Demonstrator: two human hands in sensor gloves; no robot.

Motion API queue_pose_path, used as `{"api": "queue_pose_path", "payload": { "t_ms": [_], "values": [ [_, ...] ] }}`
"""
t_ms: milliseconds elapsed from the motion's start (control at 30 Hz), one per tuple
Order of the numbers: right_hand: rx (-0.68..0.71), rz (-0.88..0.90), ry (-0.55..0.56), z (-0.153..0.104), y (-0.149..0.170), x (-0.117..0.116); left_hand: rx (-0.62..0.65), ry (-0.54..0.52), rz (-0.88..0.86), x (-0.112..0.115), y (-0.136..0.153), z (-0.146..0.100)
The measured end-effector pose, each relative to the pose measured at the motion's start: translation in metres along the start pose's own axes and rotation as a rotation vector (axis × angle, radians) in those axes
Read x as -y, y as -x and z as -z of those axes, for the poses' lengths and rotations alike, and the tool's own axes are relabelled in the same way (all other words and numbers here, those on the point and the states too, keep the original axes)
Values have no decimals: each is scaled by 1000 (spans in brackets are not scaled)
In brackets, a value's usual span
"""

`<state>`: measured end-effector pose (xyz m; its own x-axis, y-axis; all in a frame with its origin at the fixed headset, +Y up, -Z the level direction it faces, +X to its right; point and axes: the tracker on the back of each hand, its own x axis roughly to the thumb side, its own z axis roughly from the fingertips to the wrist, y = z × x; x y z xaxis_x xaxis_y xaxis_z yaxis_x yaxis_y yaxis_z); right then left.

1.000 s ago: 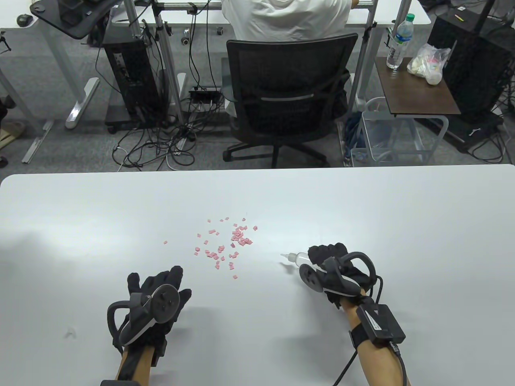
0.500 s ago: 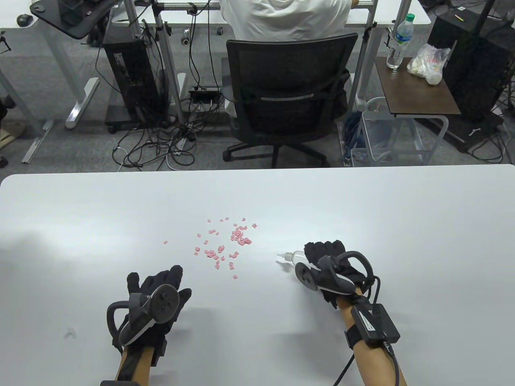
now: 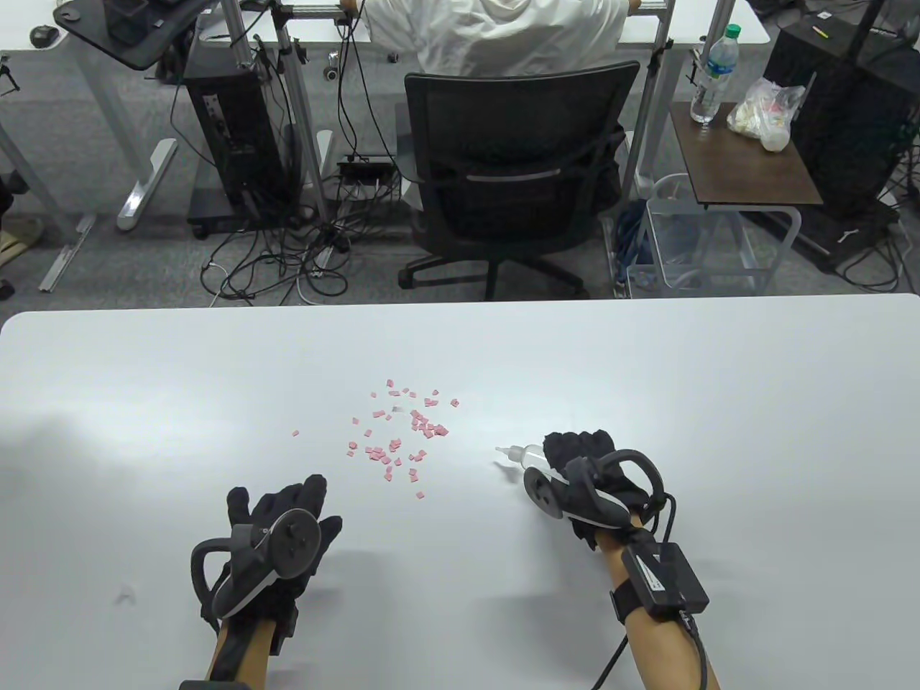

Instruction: Squeeze empty conical bottle to blow paper scraps with air puff

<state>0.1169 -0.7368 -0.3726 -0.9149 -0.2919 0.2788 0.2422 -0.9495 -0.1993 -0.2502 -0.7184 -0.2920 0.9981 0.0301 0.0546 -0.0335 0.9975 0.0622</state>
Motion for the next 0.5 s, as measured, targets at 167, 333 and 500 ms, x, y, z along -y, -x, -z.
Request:
{"api": "queue_pose_path", "payload": {
  "t_ms": [167, 333, 500],
  "values": [
    [41, -78, 38, 0, -3, 1, 2, 6, 4, 1, -1, 0],
    [52, 23, 16, -2, -5, 4, 1, 0, -2, 0, 0, 0],
    [4, -27, 51, 0, -4, 7, 1, 6, 5, 0, 0, 0]
  ]
}}
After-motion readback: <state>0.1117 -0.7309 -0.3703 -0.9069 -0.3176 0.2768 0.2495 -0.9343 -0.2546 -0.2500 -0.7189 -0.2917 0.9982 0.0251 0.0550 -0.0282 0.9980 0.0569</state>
